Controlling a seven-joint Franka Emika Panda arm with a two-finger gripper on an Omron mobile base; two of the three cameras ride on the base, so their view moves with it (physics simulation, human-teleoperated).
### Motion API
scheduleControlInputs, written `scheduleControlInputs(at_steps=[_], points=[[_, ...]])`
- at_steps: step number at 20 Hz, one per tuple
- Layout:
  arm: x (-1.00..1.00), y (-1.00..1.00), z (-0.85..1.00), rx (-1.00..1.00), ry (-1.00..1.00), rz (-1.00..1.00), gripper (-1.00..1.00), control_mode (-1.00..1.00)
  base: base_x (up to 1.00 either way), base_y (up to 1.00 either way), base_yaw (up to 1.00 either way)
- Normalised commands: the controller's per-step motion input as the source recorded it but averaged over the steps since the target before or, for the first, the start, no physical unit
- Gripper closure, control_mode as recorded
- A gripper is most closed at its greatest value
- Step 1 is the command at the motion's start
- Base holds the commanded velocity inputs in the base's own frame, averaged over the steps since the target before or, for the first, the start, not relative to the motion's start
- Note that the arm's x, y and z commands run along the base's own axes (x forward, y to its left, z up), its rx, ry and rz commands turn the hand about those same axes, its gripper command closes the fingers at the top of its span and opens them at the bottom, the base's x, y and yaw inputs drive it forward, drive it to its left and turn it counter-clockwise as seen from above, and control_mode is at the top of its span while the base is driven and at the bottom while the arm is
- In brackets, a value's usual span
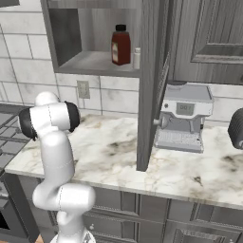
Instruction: Collect the paprika, ketchup, and shaker from the cabinet and place them next to the stove.
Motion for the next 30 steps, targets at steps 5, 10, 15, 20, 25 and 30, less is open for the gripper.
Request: scheduleControlInputs(at_steps=[5, 10, 15, 20, 25, 30], points=[[0.0, -0.02, -0.01, 0.0, -0.03, 0.0, -1.0, -1.0, 0.0, 0.0, 0.0], [0.0, -0.16, 0.0, 0.0, -0.03, 0.01, -1.0, -1.0, 0.0, 0.0, 0.0], [0.0, -0.32, 0.0, 0.0, 0.0, 0.02, -1.0, -1.0, 0.0, 0.0, 0.0], [0.0, -0.45, 0.0, 0.01, 0.0, 0.02, -1.0, -1.0, 0.0, 0.0, 0.0], [-0.15, -0.51, 0.11, 0.01, -0.01, 0.01, -1.0, -1.0, 0.0, 0.0, 0.0], [-0.82, -0.35, 0.31, 0.0, -0.09, 0.0, -1.0, -1.0, 0.0, 0.0, 0.0]])
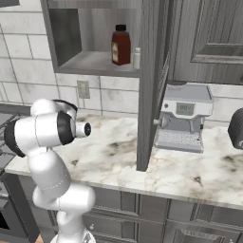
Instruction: Collect the paprika, ketchup, and shaker from the cabinet and place them next to the stove.
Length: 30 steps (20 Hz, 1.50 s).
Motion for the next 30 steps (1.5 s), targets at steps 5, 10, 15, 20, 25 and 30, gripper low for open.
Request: scheduleControlInputs(at_steps=[5, 10, 15, 20, 25, 30], points=[[-1.0, -0.27, 0.73, 0.0, -0.03, -0.09, -1.0, -1.0, 0.0, 0.0, 0.0], [-0.71, -0.18, 1.0, 0.0, 0.01, -0.1, -1.0, -1.0, 0.0, 0.0, 0.0], [-0.31, -0.2, 1.0, -0.02, 0.08, -0.11, -1.0, -1.0, 0.0, 0.0, 0.0], [-0.26, -0.23, 1.0, -0.03, 0.13, -0.14, -1.0, -1.0, 0.0, 0.0, 0.0], [-0.15, -0.35, 0.97, -0.07, 0.18, -0.18, -1.0, -1.0, 0.0, 0.0, 0.0], [-0.05, -0.46, 0.87, -0.09, 0.22, -0.2, -1.0, -1.0, 0.0, 0.0, 0.0]])
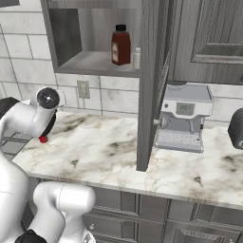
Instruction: Collect the paprika, ketchup, and shaker from the cabinet and place them next to the stove.
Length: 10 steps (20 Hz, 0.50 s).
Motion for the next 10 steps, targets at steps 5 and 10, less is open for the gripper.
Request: scheduleControlInputs(at_steps=[5, 10], points=[[-0.14, -0.61, 0.61, 0.0, 0.26, -0.27, -1.0, -1.0, 0.0, 0.0, 0.0], [-0.1, -0.69, 0.47, 0.0, 0.22, -0.24, -1.0, -1.0, 0.0, 0.0, 0.0]])
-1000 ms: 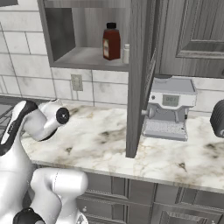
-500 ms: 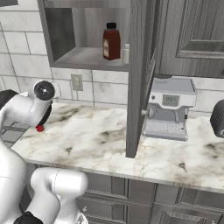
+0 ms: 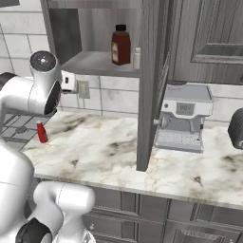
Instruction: Collect the paprika, ketchup, and shaker from the cabinet and place them next to the stove.
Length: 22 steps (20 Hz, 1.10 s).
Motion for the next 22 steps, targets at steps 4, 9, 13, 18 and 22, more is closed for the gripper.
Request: scheduleControlInputs(at_steps=[4, 9, 13, 18, 22], points=[[-0.09, -0.67, 0.24, 0.0, 0.12, -0.22, -1.0, -1.0, 0.0, 0.0, 0.0], [-0.13, -0.59, 0.02, 0.0, -0.02, -0.23, -1.0, -1.0, 0.0, 0.0, 0.0], [-0.19, -0.4, 0.04, 0.0, -0.25, -0.23, -1.0, -1.0, 0.0, 0.0, 0.0], [-0.07, -0.42, 0.38, 0.0, -0.19, -0.27, -1.0, -1.0, 0.0, 0.0, 0.0], [0.0, -0.36, 0.65, 0.0, -0.2, -0.22, -1.0, -1.0, 0.0, 0.0, 0.0]])
